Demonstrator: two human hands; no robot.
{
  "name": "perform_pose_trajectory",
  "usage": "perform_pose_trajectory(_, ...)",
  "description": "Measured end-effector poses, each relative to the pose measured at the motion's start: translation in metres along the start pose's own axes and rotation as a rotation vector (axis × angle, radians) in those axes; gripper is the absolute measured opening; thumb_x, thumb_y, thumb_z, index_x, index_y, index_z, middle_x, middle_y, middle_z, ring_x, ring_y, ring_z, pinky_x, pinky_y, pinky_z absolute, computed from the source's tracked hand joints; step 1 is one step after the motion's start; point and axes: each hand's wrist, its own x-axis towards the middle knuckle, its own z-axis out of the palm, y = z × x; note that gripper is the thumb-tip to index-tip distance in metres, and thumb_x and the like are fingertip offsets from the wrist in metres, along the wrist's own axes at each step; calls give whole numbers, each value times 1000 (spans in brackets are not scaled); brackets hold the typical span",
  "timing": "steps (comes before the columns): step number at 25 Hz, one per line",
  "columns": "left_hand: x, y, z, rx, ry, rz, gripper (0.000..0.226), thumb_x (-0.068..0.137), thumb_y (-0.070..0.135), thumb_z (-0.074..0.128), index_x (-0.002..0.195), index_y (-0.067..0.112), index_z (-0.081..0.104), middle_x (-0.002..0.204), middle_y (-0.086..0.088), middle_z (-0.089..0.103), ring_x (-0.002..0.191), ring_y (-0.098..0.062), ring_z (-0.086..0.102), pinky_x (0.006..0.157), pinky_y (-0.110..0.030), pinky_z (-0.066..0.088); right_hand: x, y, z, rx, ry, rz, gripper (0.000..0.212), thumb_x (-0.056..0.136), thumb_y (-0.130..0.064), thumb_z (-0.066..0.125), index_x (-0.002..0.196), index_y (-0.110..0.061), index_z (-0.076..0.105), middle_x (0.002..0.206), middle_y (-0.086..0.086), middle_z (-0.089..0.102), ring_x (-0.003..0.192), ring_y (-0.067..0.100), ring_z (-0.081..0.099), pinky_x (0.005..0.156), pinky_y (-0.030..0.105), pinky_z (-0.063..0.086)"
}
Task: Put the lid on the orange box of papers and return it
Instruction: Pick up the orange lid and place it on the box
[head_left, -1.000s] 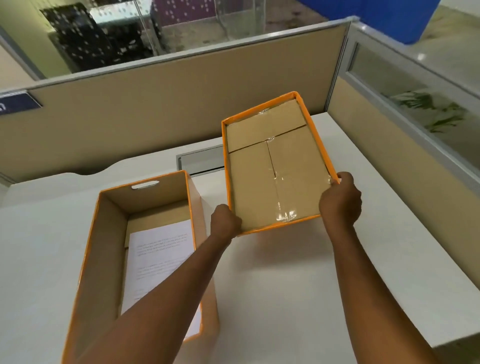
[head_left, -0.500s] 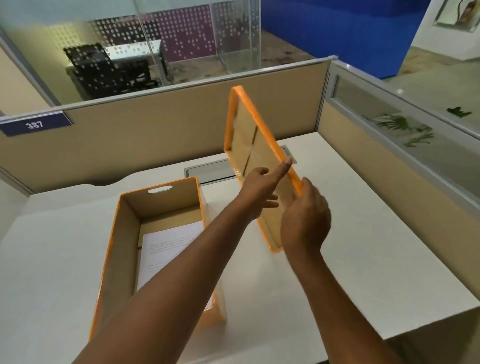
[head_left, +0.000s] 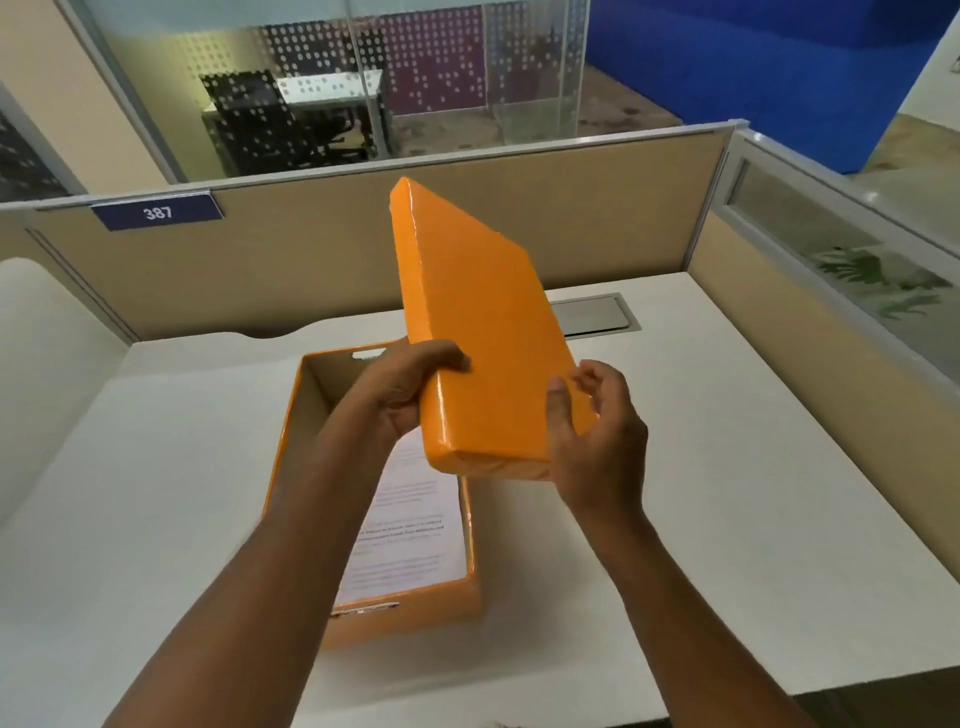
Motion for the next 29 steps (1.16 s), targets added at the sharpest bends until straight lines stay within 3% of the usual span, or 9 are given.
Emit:
perform_pose_trajectory(4,-12,-4,-48,-84,-66,5,49,70,12,68,115,27,53,98,-6,77,87,-31,73,59,-44,59,31,40,-4,-319,-263,424,68,88,-60,40,139,-18,27,144,13,38,124,35,44,96,51,45)
perform_pose_trajectory(8,-23,-27,-94,-261,-34,-49,58,66,8,69,121,16,55,107,-16,74,95,-38,70,69,-52,58,22,43,2,280,-646,729,51,88,-59,38,128,-28,38,132,8,52,110,32,56,93,51,48)
perform_pose_trajectory(11,-35,-39,-126,-219,36,-86,71,62,15,74,129,17,50,117,-18,69,100,-40,68,73,-52,58,2,36,19,234,-562,652,39,86,-60,39,112,-31,46,118,5,58,101,29,60,91,50,50)
perform_pose_trajectory(14,-47,-53,-150,121,279,-112,70,67,31,79,129,14,51,120,-17,66,101,-38,66,88,-56,53,-26,31,42,199,-553,644,39,84,-60,40,105,-29,50,110,4,60,97,27,61,87,46,51)
perform_pose_trajectory(18,-65,-78,-164,348,590,157,42,76,41,75,111,20,64,107,-6,70,84,-21,68,65,-31,54,-56,23,65,246,-477,616,38,81,-62,40,96,-30,55,100,-3,65,88,18,64,69,32,53)
perform_pose_trajectory(20,-71,-88,-172,468,580,201,49,76,51,69,117,26,60,115,-1,66,97,-24,65,71,-34,54,-67,20,74,212,-443,577,39,80,-64,39,98,-32,54,98,-9,63,86,12,63,64,27,50)
perform_pose_trajectory(22,-74,-102,-182,567,548,142,73,73,63,60,136,30,45,139,-4,50,120,-29,53,91,-48,49,-80,20,82,180,-406,548,46,79,-65,37,107,-32,52,100,-13,60,87,10,61,64,25,48)
perform_pose_trajectory(25,-79,-120,-190,505,493,125,76,77,66,55,143,40,29,149,-2,40,126,-31,48,92,-49,45,-102,21,85,151,-315,471,31,82,-61,37,95,-38,53,94,-11,62,77,9,60,60,24,48)
perform_pose_trajectory(29,-87,-141,-201,474,443,178,72,74,76,43,139,52,24,146,7,43,114,-19,51,86,-41,44,-129,19,83,106,-236,405,18,88,-47,40,84,-37,54,79,7,63,71,39,58,60,53,51)
